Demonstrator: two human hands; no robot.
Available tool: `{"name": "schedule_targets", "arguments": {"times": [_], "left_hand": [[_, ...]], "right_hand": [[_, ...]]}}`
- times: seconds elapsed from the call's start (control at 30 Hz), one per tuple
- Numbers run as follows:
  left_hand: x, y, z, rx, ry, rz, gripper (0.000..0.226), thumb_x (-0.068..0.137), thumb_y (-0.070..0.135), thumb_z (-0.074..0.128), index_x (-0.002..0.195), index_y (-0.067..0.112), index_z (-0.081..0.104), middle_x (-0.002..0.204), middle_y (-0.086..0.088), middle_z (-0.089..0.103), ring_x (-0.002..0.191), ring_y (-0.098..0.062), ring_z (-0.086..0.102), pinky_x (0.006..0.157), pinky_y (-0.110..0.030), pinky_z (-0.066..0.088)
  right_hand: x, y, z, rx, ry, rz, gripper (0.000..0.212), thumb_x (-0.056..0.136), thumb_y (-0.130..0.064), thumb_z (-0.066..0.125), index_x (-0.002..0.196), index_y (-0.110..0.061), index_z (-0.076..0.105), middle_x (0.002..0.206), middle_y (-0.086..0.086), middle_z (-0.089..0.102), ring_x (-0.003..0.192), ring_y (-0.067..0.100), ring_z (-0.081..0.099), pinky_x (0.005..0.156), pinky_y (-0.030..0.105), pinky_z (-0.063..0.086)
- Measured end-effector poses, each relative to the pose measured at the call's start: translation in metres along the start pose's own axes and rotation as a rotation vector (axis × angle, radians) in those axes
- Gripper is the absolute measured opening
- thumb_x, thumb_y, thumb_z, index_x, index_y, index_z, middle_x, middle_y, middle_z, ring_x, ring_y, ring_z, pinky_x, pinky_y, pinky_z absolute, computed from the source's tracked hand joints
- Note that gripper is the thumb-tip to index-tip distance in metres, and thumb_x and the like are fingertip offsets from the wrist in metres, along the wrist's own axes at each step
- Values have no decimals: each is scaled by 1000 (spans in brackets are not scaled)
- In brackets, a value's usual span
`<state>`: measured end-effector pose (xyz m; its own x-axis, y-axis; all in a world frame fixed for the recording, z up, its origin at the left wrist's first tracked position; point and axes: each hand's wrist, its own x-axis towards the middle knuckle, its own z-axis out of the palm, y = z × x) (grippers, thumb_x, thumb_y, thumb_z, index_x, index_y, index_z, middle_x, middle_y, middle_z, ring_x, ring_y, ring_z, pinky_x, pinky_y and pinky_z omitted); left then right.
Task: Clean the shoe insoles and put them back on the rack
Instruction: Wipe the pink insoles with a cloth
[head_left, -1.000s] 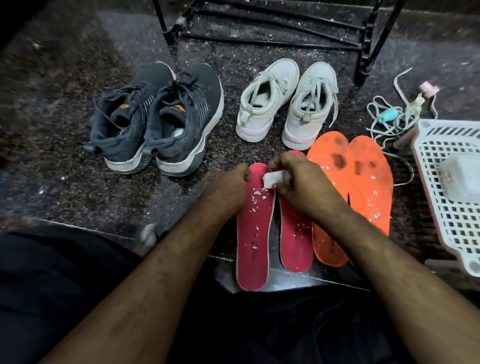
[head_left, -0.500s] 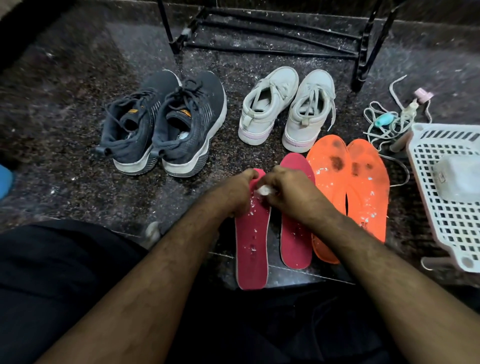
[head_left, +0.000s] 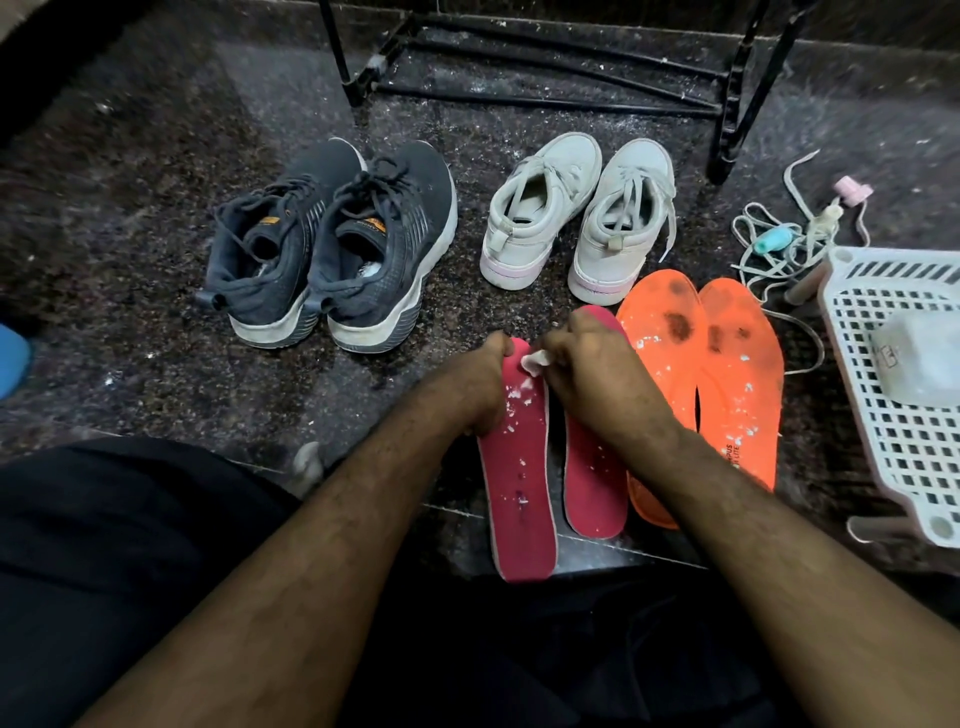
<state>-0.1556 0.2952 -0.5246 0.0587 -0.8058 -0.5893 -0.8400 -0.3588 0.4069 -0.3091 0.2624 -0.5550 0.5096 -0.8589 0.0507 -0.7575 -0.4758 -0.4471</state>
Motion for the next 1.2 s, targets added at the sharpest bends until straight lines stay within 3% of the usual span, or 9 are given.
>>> {"name": "schedule_targets", "arguments": {"times": [0.1, 0.23, 0.4, 0.53, 0.67, 0.77, 0.93, 1.03, 1.2], "left_hand": [[0, 1, 0, 2, 10, -12, 82, 78, -8, 69, 143, 27, 34, 119, -13, 62, 95, -26, 57, 83, -34, 51], [0, 1, 0, -11, 5, -26, 87, 78, -8, 71, 145, 29, 29, 114, -10, 60, 95, -26, 58, 79, -38, 53], [0, 1, 1, 16, 24, 0, 85, 78, -5, 72, 144, 27, 30, 118, -13, 63, 90, -25, 54, 77, -33, 47], [0, 0, 0, 8, 29, 6, 84, 78, -5, 71, 145, 26, 31, 120, -14, 63, 91, -25, 54, 81, -34, 48], [2, -1, 3, 18, 35, 3, 84, 79, -1, 73, 146, 26, 30, 122, -14, 62, 98, -26, 57, 85, -35, 48], [2, -1, 4, -5, 48, 13, 78, 84, 9, 72, 148, 25, 30, 124, -16, 63, 108, -31, 61, 88, -36, 49], [1, -2, 4, 33, 49, 1, 89, 76, -3, 74, 147, 24, 28, 120, -17, 64, 107, -31, 63, 83, -34, 48], [0, -1, 3, 26, 40, 1, 87, 78, 3, 76, 148, 24, 28, 122, -17, 63, 108, -32, 63, 85, -36, 49], [0, 1, 4, 58, 43, -21, 94, 73, -1, 79, 147, 23, 27, 119, -18, 63, 104, -34, 65, 77, -38, 54]], "right_hand": [[-4, -5, 3, 13, -122, -57, 9, 88, -15, 68, 95, -12, 73, 91, 12, 56, 85, 34, 62, 74, 42, 49], [-1, 1, -1, -5, 20, 30, 14, 90, -20, 65, 101, -16, 73, 88, 3, 48, 81, 26, 57, 70, 37, 46], [-5, -7, -3, 166, -250, -35, 14, 91, -23, 67, 101, -22, 77, 77, -14, 51, 76, 10, 56, 64, 13, 35], [-3, -3, 1, 108, -147, 21, 12, 88, -26, 69, 97, -23, 77, 85, -2, 63, 78, 17, 60, 70, 26, 43], [-7, -10, 2, 178, -352, -23, 14, 84, -31, 67, 93, -27, 78, 84, -7, 73, 70, 9, 61, 67, 23, 47], [-5, -6, 4, 76, -79, 47, 17, 84, -30, 63, 95, -26, 76, 87, 3, 65, 79, 22, 63, 70, 37, 52], [-4, -6, 1, 232, -268, -8, 14, 84, -19, 73, 94, -27, 79, 86, -10, 70, 77, 9, 64, 75, 25, 50], [-3, -3, 3, 124, -31, 68, 15, 86, -21, 70, 96, -28, 78, 84, -4, 60, 77, 17, 59, 70, 30, 47], [-4, -7, -3, 163, -366, -49, 14, 82, -22, 71, 93, -25, 79, 91, -7, 75, 83, 13, 68, 77, 29, 53]]}}
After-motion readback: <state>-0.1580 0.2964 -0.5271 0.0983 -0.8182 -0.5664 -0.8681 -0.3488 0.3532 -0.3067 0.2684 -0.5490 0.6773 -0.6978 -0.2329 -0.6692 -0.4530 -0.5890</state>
